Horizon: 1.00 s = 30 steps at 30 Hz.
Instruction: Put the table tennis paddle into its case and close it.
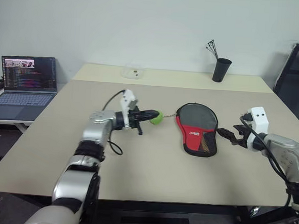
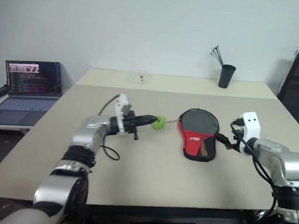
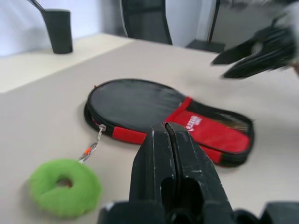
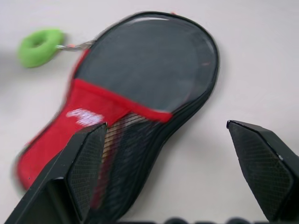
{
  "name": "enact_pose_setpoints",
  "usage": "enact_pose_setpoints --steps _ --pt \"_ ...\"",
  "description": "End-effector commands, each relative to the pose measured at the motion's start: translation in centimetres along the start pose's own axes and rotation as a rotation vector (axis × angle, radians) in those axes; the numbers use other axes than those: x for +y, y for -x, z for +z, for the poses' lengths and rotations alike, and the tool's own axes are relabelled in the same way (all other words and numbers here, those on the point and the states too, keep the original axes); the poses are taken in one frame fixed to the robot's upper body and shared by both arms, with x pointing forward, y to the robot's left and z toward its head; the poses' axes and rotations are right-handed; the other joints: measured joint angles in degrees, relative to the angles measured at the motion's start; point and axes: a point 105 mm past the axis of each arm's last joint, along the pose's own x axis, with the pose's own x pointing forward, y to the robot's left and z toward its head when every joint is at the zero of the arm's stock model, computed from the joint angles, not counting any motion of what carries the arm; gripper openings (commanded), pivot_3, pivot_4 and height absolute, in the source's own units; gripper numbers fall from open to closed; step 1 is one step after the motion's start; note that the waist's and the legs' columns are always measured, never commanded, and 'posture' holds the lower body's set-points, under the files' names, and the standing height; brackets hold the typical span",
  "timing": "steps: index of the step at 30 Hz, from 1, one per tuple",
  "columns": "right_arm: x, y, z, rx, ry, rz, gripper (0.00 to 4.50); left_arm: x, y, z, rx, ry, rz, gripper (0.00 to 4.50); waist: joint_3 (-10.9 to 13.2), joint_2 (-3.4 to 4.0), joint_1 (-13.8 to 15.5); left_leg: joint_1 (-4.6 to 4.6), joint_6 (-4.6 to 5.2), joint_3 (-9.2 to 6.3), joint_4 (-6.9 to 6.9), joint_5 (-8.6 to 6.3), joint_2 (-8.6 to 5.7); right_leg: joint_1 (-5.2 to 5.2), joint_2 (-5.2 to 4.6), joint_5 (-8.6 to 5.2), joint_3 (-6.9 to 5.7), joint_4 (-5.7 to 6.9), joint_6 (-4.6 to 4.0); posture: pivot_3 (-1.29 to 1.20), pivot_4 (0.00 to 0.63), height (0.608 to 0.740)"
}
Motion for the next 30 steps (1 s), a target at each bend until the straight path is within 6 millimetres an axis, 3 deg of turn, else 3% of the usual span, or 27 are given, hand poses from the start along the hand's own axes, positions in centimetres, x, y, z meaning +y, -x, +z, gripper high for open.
enact_pose_setpoints --steps 1,7,15,27,30 --pt "0.0 -1.1 0.8 -0.032 0.032 0.012 4.5 -0.6 1.1 3.3 -0.076 -0.045 0.022 0.04 0.0 0.0 0.2 0.0 0.0 -0.04 0.01 0.0 0.0 0.01 0.0 0.0 -0.01 0.0 0.0 0.0 0.15 0.74" --pt "0.1 -3.7 -1.2 0.032 0.042 0.03 4.5 -1.8 1.8 4.0 -0.077 -0.054 0.048 0.04 0.0 0.0 0.3 0.08 0.0 -0.11 0.14 0.01 -0.04 0.22 0.0 0.01 -0.04 -0.01 0.02 0.0 0.15 0.74" --pt "-0.2 -5.6 -2.5 0.062 -0.029 0.017 4.5 -2.2 1.6 4.5 -0.078 -0.064 0.05 0.04 0.0 0.0 0.0 0.16 0.0 -0.06 0.16 0.01 -0.02 0.22 0.03 0.02 -0.05 0.04 0.03 0.0 0.15 0.74" --pt "3.1 -7.7 -4.4 0.14 -0.118 0.129 4.5 -2.5 1.4 4.8 -0.077 -0.071 0.038 0.04 0.0 -0.01 -1.7 0.29 -0.01 0.01 0.16 0.01 0.04 0.27 0.06 0.05 -0.02 0.14 -0.01 0.0 0.15 0.74" --pt "3.8 -8.2 -4.7 0.15 -0.137 0.144 3.6 -2.6 1.7 4.6 -0.07 -0.071 0.037 0.0 0.0 -0.02 -1.9 0.33 -0.01 0.03 0.15 0.01 0.1 0.27 0.11 0.05 -0.01 0.15 -0.02 0.0 0.15 0.74"
